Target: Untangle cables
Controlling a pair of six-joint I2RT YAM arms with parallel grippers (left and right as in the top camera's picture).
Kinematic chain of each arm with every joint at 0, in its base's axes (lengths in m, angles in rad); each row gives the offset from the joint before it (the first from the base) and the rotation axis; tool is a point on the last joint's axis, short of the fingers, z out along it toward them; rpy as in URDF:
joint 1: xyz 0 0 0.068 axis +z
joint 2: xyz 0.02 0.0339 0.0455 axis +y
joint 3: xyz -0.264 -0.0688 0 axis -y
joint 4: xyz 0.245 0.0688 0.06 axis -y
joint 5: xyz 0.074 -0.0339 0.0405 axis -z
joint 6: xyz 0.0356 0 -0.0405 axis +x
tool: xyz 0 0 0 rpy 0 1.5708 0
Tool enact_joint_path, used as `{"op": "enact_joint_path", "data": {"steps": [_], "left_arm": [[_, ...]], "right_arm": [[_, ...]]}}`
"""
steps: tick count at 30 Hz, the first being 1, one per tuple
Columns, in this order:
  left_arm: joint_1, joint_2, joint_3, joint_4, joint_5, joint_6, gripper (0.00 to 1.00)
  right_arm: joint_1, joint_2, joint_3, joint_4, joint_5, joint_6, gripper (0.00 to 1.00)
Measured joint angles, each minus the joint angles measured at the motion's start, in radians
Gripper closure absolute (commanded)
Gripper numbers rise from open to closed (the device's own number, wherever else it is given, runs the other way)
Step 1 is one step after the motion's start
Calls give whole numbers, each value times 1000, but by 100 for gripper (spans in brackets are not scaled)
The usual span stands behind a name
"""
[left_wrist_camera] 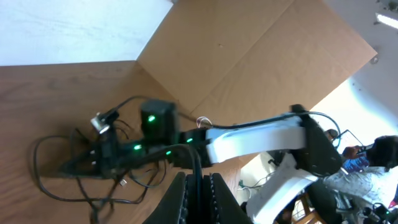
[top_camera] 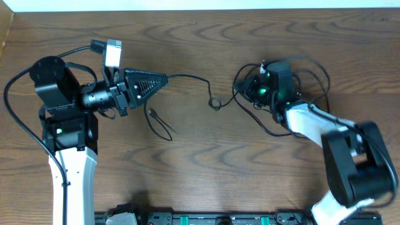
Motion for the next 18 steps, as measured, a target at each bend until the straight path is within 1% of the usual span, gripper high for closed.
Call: {"op": "enact_joint_path", "data": {"steps": [2, 3, 5, 7, 12, 18], "left_arm": [[0, 15, 0, -1, 0, 9, 92], [0, 26, 0, -4, 0, 14, 92], [0, 52, -1, -19, 0, 21, 92], [0, 87, -3, -22, 0, 22, 92], [0, 157, -15, -25, -1, 25, 92], [0, 220, -15, -25, -3, 26, 92]], "right_arm": [[14, -42, 27, -60, 15, -66, 99], [29, -79, 55, -121, 33, -144, 98], [52, -131, 95, -208, 69, -250, 99], [75, -183, 132, -266, 103, -361, 99], [113, -284, 181, -299, 126, -604, 99], [191, -365, 183, -345, 34, -830, 99]]}}
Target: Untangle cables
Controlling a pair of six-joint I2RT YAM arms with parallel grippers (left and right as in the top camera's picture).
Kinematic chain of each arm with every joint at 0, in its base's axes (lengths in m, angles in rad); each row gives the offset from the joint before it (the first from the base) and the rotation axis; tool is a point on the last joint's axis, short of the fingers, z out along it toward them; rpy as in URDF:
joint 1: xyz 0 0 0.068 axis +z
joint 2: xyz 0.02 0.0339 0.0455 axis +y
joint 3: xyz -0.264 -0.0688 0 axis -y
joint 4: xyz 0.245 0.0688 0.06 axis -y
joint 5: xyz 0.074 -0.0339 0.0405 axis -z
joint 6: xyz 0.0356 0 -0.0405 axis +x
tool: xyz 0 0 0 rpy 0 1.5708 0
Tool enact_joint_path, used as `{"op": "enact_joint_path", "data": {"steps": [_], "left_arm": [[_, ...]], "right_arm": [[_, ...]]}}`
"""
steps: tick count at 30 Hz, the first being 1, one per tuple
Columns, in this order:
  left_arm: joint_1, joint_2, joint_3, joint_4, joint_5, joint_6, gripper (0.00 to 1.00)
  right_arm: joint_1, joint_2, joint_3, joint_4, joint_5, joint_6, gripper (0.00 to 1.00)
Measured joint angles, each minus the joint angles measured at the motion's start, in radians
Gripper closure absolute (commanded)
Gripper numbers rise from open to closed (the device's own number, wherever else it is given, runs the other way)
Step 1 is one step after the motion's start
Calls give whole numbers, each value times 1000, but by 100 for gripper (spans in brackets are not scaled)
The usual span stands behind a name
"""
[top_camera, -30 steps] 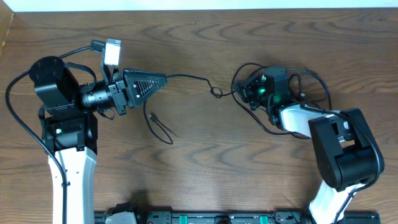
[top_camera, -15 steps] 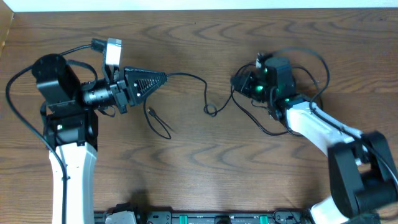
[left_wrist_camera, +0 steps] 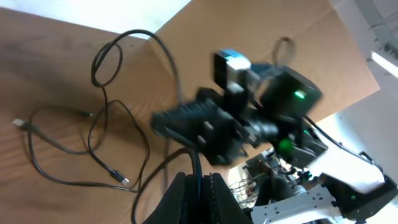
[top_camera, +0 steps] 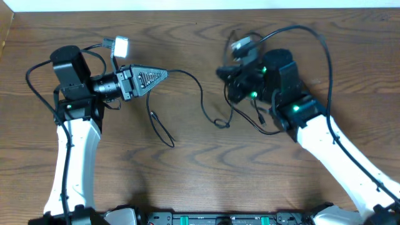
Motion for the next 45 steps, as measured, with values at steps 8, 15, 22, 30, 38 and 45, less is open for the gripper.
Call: {"op": "enact_joint_path", "data": {"steps": [8, 15, 22, 30, 38, 45], "left_arm": [[0, 49, 0, -1, 0, 0, 92], [0, 51, 0, -1, 0, 6, 92], [-16, 51, 0, -11, -55, 19, 92], [-67, 51, -1, -180, -283, 37, 92], [-115, 51, -1, -241, -467, 48, 92], [-181, 51, -1, -241, -352, 139, 92]], "right_arm": [[43, -12, 0, 15, -1, -112, 99], [43, -12, 1, 134, -328, -170, 99], [47, -12, 1, 123, -539, -173, 99], [47, -13, 3, 18, -540, -155, 99], [49, -13, 3, -193, -249, -170, 99], [66, -13, 3, -215, -100, -259, 99]]}}
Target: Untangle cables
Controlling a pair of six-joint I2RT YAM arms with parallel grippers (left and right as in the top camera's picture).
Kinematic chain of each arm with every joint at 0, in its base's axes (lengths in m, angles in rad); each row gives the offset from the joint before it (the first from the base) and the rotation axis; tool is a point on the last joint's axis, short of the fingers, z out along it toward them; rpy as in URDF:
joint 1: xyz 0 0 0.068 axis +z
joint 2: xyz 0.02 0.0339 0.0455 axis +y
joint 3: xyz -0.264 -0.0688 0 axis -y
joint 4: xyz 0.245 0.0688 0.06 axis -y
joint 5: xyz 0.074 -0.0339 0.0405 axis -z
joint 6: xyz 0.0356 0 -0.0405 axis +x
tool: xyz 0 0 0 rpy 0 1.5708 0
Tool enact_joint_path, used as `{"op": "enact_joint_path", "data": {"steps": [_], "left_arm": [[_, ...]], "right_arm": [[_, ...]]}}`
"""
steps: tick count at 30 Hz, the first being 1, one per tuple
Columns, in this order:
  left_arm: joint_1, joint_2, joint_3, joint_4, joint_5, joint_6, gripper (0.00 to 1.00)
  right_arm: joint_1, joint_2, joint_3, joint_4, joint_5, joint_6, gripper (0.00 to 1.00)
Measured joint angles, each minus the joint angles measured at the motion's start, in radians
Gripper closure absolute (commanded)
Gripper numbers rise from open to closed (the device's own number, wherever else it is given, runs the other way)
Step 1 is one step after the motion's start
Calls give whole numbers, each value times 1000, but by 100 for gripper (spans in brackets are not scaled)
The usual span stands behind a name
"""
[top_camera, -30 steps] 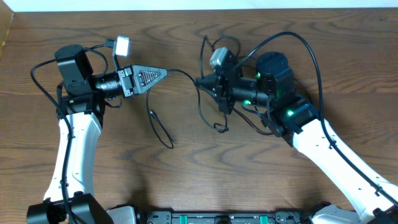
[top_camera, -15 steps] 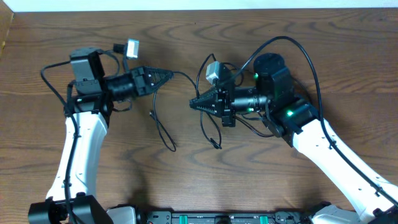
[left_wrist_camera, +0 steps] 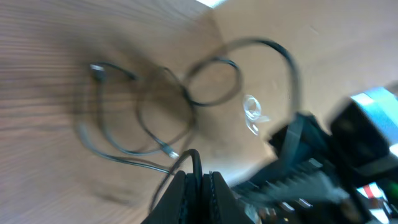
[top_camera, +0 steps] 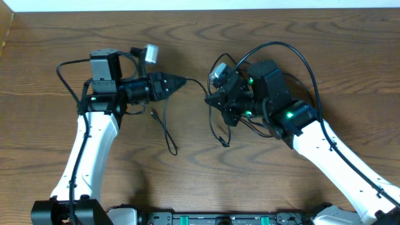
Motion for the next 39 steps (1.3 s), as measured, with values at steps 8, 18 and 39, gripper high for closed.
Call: {"op": "enact_joint_path", "data": {"steps": [8, 18, 39], "left_arm": [[-8, 0, 0, 0, 146, 47, 92], [-8, 0, 0, -21, 188, 48, 92], [-8, 0, 0, -22, 240, 62, 92]], "right_arm": [[2, 0, 0, -43, 111, -74, 99], [2, 0, 0, -35, 145, -102, 82], [2, 17, 0, 29, 65, -76, 70]]}}
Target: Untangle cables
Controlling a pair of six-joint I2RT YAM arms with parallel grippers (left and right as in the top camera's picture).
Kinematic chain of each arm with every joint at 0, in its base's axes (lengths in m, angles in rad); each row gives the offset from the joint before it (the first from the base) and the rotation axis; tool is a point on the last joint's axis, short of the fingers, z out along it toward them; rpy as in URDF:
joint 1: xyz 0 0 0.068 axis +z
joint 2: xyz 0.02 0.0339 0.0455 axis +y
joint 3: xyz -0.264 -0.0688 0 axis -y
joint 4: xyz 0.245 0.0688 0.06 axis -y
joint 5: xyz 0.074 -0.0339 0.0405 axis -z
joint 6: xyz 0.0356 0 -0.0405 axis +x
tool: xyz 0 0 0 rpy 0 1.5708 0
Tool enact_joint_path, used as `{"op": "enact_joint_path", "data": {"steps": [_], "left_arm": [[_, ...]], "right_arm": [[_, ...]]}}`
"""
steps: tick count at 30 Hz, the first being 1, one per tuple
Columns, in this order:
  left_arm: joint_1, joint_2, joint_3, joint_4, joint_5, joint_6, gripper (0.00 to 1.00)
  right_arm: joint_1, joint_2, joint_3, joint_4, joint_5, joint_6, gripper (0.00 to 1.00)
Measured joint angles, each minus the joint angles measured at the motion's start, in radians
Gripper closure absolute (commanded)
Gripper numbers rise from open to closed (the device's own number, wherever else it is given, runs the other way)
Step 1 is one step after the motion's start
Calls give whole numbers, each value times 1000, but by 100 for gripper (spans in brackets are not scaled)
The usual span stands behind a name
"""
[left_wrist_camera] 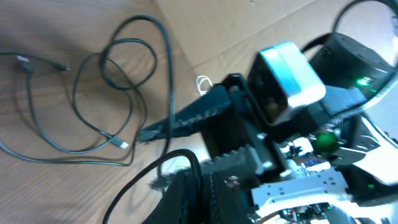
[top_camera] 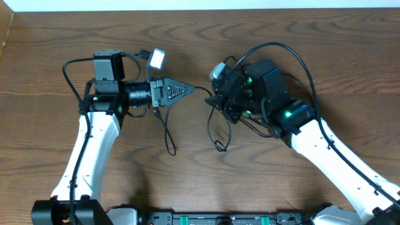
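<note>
Several thin black cables are tangled at mid-table. My left gripper (top_camera: 189, 89) points right and is shut on one black cable (top_camera: 167, 134), which trails down to a plug end. In the left wrist view that cable (left_wrist_camera: 152, 171) arches out of my left gripper (left_wrist_camera: 198, 186). My right gripper (top_camera: 216, 100) faces it, tips almost meeting, and looks shut on the cable bundle. A wide loop (top_camera: 294, 53) arcs over the right arm. A smaller loop (top_camera: 212, 134) hangs below the right gripper. In the left wrist view the right gripper (left_wrist_camera: 146, 132) shows as a black wedge beside looped cables (left_wrist_camera: 81, 106).
The brown wooden table (top_camera: 75, 187) fills the view, with its far edge (top_camera: 200, 9) along the top. A dark rail (top_camera: 206, 219) runs along the near edge. A white camera block (top_camera: 156, 59) rides on the left wrist.
My left gripper has shifted slightly right and toward the near side, still shut on its cable, and its tip is now almost against the right gripper. The hanging loops have sagged a little lower.
First my left gripper held a cable at the left, stretched to a bundle under my right gripper at the far right. Then the right gripper had the bundle lifted and nearer the middle. Later both grippers stood close together at mid-table, and now their tips nearly touch.
</note>
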Motion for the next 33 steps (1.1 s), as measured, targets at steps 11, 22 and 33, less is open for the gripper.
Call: {"op": "enact_joint_path", "data": {"steps": [11, 22, 33], "left_arm": [[0, 0, 0, 0, 33, 0, 83], [-1, 1, 0, -2, -104, 2, 29], [-1, 1, 0, -1, -137, 2, 6]], "right_arm": [[1, 40, 0, 48, 18, 33, 99], [-124, -60, 19, 29, 120, 93, 99], [-247, -111, 323, -50, 172, 96, 99]]}}
